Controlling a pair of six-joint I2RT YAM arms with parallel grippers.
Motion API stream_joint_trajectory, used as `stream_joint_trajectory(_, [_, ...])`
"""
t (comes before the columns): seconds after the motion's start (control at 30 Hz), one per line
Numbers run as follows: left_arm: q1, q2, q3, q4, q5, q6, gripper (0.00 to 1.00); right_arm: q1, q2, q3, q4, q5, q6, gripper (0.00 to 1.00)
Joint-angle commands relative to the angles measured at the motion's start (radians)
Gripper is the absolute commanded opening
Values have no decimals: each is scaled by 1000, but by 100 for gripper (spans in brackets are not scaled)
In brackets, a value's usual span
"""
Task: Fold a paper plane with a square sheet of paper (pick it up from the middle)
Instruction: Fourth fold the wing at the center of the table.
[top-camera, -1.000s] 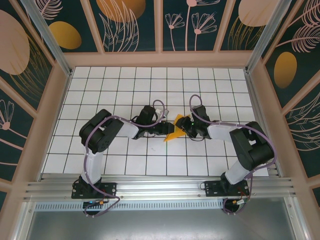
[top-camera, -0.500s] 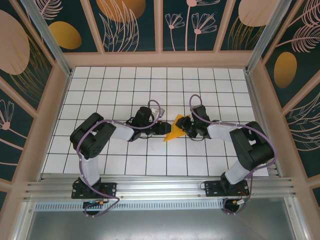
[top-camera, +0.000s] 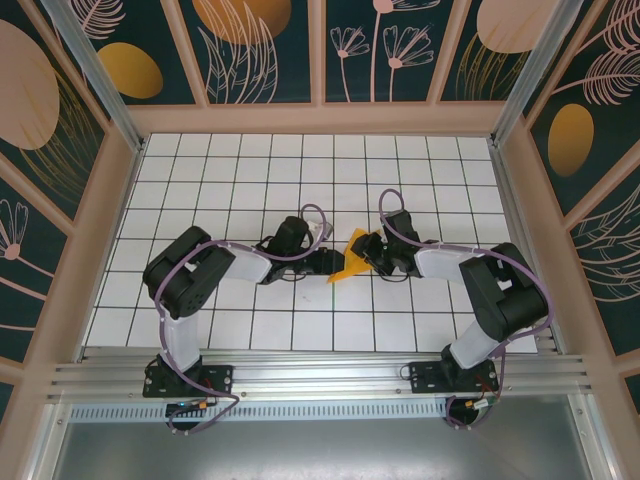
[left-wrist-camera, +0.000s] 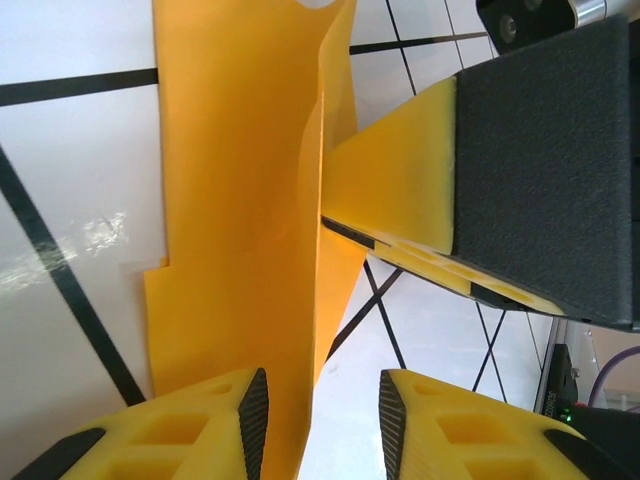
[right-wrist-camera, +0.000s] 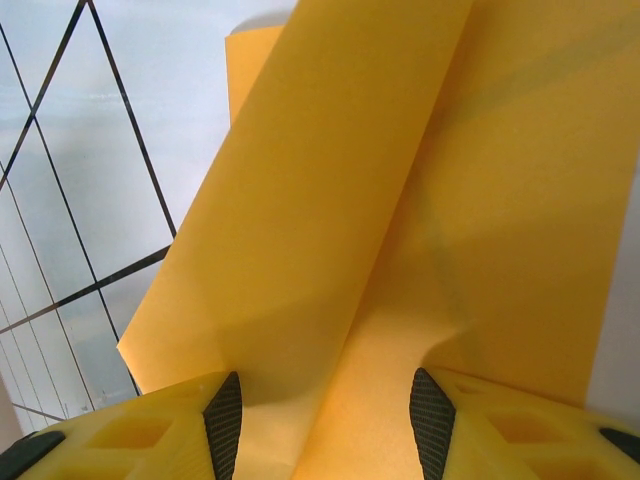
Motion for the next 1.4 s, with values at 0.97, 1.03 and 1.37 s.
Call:
stream_joint_trajectory(0.97, [-13,81,43,79,55,-43,10,-12,-144,-4,-82,-3,-106,56])
stream_joint_trajectory(1.03, [-12,89,41,103,70,-62,10,-12,-137,-2,-89,-10,-110,56])
stream_joint_trajectory(1.37, [-3,110,34,157,91,-143,11,-9,-64,9,-71,-33,-118,53])
